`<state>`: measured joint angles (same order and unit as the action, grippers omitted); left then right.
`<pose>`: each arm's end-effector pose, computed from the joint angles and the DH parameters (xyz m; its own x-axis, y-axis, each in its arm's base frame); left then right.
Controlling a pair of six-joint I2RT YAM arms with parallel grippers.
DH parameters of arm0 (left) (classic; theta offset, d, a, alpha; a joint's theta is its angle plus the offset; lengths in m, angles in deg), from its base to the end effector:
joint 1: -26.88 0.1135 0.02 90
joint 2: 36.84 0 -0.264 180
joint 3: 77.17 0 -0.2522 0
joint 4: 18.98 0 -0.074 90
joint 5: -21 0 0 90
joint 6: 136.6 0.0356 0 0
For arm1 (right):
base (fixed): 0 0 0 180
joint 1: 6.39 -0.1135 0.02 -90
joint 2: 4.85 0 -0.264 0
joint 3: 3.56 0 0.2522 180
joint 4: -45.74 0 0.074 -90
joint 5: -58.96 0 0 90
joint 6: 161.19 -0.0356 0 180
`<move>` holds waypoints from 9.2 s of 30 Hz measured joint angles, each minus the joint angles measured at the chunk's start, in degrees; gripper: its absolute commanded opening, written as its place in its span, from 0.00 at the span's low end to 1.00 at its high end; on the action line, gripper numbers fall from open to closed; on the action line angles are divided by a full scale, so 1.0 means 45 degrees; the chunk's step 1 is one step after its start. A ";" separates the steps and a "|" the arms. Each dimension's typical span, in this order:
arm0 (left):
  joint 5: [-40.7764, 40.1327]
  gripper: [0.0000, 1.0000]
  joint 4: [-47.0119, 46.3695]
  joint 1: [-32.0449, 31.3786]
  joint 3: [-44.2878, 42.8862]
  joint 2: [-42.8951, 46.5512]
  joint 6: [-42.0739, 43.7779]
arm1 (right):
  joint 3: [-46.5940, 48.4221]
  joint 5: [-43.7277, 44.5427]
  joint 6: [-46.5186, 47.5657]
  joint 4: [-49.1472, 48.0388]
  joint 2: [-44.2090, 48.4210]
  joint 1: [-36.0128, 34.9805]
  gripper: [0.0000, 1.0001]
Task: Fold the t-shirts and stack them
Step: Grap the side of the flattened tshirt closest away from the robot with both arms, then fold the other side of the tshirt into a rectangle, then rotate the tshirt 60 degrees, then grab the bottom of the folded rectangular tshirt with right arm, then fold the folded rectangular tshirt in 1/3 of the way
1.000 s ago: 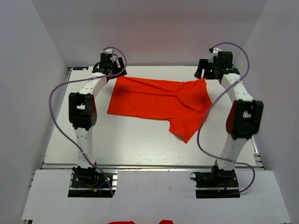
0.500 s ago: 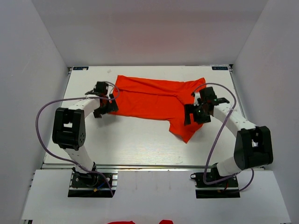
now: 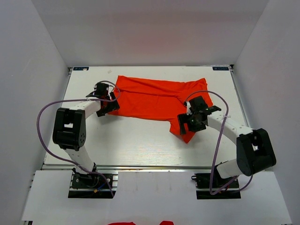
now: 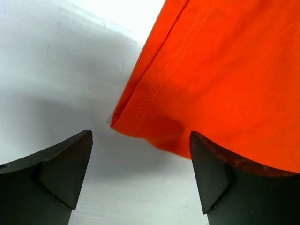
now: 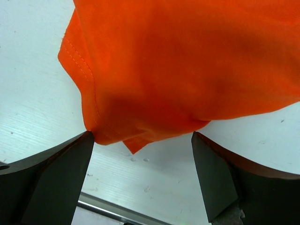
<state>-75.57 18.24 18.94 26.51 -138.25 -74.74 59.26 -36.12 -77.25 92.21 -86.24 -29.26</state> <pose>0.3486 -0.0445 0.1685 -0.8132 -0.3596 -0.4575 -0.3390 0.9318 -0.1298 0.2436 0.1062 0.1950 -0.8752 -0.2550 -0.4112 -0.3310 0.9354 0.1244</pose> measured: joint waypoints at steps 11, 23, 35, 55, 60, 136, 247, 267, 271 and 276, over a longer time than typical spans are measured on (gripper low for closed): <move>0.0204 0.10 -0.0505 0.0019 -0.0447 -0.0903 -0.0291 | -0.0049 0.1107 -0.0816 -0.0957 -0.1107 -0.1039 0.29; 0.0466 0.00 -0.0199 0.0029 -0.0058 -0.0461 -0.0374 | 0.0185 0.0840 -0.1185 0.0005 -0.0797 -0.1292 0.00; 0.1059 0.00 0.0724 0.0063 -0.4206 -0.1462 -0.0529 | 0.3837 0.0797 -0.0335 0.0155 -0.2764 0.0189 0.00; 0.1549 0.00 0.1666 0.0189 -1.0875 -0.6407 -0.0947 | 1.1210 0.0170 0.2302 0.1277 -0.7373 0.3123 0.00; 0.1651 0.20 0.1719 0.0340 -1.2050 -0.7470 -0.1171 | 1.2551 -0.0121 0.3031 0.1637 -0.8582 0.3589 0.20; 0.0981 1.00 0.8136 -0.4726 -0.1161 0.5425 -0.1685 | 1.0258 -0.1797 0.2069 -0.2356 -0.5950 0.0350 0.90; 0.2098 1.00 0.3963 0.0991 0.0903 0.4235 0.1496 | 1.3396 -0.1938 0.3507 -0.0753 -0.9617 0.0709 0.90; 0.3604 1.00 0.3254 0.0855 0.1302 0.4357 0.1642 | 1.0384 -0.6407 0.3988 -0.1239 -0.7932 -0.0733 0.90; 0.3604 1.00 0.3381 0.0855 0.1302 0.4415 0.1642 | 1.0865 -0.6251 0.3585 -0.1311 -0.9034 -0.0529 0.90; 0.3594 1.00 0.3463 0.0845 0.1302 0.4420 0.1705 | 1.1273 -0.5425 0.3109 -0.1277 -0.9821 0.0005 0.90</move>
<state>-59.39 33.82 22.74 32.37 -118.36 -67.06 109.99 -60.54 -63.26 86.46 -130.43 -29.24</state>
